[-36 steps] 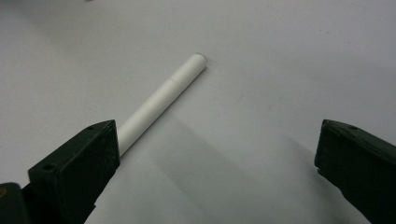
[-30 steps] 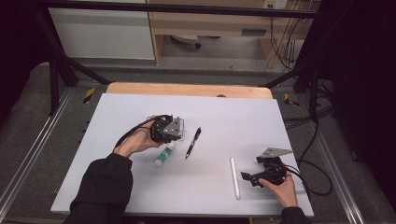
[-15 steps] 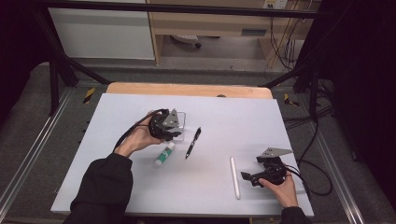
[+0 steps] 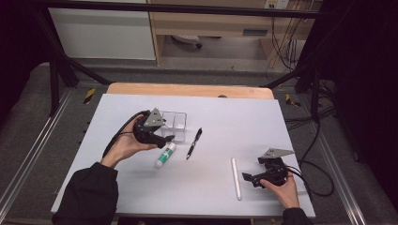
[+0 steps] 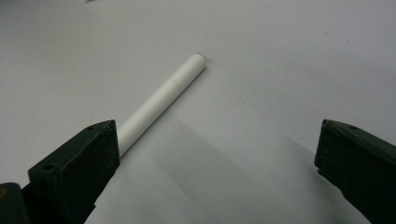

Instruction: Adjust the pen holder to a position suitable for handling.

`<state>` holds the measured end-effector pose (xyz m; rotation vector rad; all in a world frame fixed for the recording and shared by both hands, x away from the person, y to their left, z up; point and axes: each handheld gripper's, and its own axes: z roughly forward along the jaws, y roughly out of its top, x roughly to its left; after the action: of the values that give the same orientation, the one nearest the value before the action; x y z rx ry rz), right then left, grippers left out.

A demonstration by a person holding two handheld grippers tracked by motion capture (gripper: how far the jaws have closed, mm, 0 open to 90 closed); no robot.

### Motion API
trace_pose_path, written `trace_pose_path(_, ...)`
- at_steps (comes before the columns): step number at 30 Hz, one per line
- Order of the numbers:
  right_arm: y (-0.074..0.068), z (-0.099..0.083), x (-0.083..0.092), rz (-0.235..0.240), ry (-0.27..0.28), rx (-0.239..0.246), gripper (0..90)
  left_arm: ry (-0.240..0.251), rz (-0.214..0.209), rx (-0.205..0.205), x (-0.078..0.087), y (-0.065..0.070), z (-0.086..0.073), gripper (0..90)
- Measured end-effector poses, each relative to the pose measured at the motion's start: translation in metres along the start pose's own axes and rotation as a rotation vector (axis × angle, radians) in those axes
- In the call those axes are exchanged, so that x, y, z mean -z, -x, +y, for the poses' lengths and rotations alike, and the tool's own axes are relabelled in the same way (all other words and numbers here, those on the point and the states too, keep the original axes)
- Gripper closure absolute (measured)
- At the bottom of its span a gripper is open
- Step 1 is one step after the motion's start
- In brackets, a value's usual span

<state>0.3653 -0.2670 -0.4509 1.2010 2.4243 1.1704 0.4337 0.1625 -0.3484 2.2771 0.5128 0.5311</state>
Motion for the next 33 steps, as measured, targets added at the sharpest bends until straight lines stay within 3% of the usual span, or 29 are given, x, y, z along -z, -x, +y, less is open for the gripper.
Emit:
trace_pose_path(10, -0.001, -0.001, 0.000, -0.002, -0.004, 0.001, 0.7, 0.004, -0.010, 0.108, 0.000, 0.021, -0.026, 15.2)
trace_pose_path(13, -0.001, -0.001, -0.001, -0.003, -0.005, 0.002, 0.7, -0.003, -0.009, 0.123, -0.002, 0.029, -0.028, 12.3)
trace_pose_path(16, -0.001, -0.001, 0.000, -0.003, -0.005, 0.002, 0.7, 0.000, -0.025, 0.147, -0.006, 0.036, -0.028, 10.8)
trace_pose_path(22, 0.000, -0.001, -0.001, -0.009, -0.007, 0.001, 0.7, -0.022, -0.031, 0.153, -0.021, 0.048, -0.018, 8.9)
trace_pose_path(33, -0.001, 0.000, 0.000, -0.008, -0.008, 0.001, 0.7, -0.070, -0.016, 0.242, -0.055, 0.062, -0.003, 10.9)
